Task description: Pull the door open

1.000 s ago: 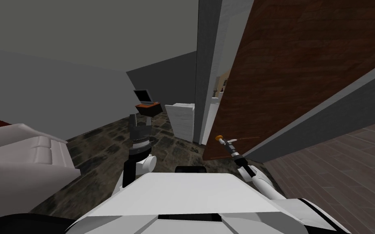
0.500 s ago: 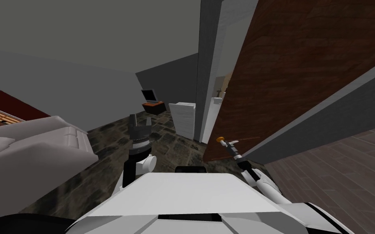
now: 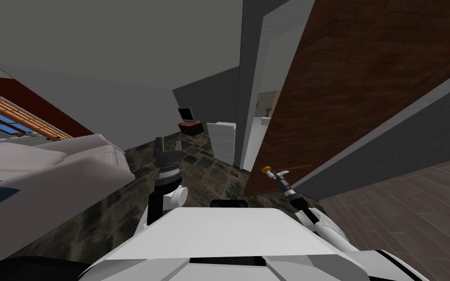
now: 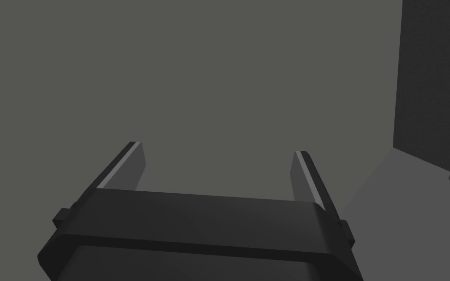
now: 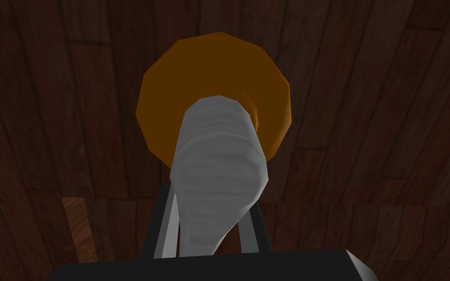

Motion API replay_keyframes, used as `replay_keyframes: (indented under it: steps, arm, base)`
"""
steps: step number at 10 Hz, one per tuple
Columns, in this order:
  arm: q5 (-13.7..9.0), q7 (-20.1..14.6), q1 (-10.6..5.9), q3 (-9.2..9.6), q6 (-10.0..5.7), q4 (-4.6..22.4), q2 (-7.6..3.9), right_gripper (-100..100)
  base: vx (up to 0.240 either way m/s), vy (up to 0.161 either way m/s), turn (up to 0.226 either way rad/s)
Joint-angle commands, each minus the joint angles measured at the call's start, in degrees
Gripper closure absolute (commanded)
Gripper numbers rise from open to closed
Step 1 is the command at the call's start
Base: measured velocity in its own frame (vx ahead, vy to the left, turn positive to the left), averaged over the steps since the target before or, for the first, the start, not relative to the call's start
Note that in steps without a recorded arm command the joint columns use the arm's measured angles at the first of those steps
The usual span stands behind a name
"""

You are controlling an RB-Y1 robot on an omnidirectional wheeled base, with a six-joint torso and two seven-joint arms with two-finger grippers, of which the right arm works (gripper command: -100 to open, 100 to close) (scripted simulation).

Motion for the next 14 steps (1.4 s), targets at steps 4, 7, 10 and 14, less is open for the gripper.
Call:
replay_keyframes:
  steps: [4, 7, 10, 14]
  arm:
    - [-0.04, -0.36, 0.86, 0.03, -2.34, 1.25, -0.59, 100]
    - [-0.12, -0.75, 1.91, 0.02, -5.06, 2.48, -1.35, 100]
    - [-0.19, -1.1, 2.87, 0.0, -7.54, 3.61, -2.04, 100]
    - [-0.24, -1.19, 3.51, 0.23, -9.54, 4.95, -2.15, 100]
  base:
    - [-0.132, -0.061, 0.123]
    - [-0.189, -0.114, 0.202]
    - [-0.205, -0.09, 0.19]
    - [-0.152, -0.068, 0.145]
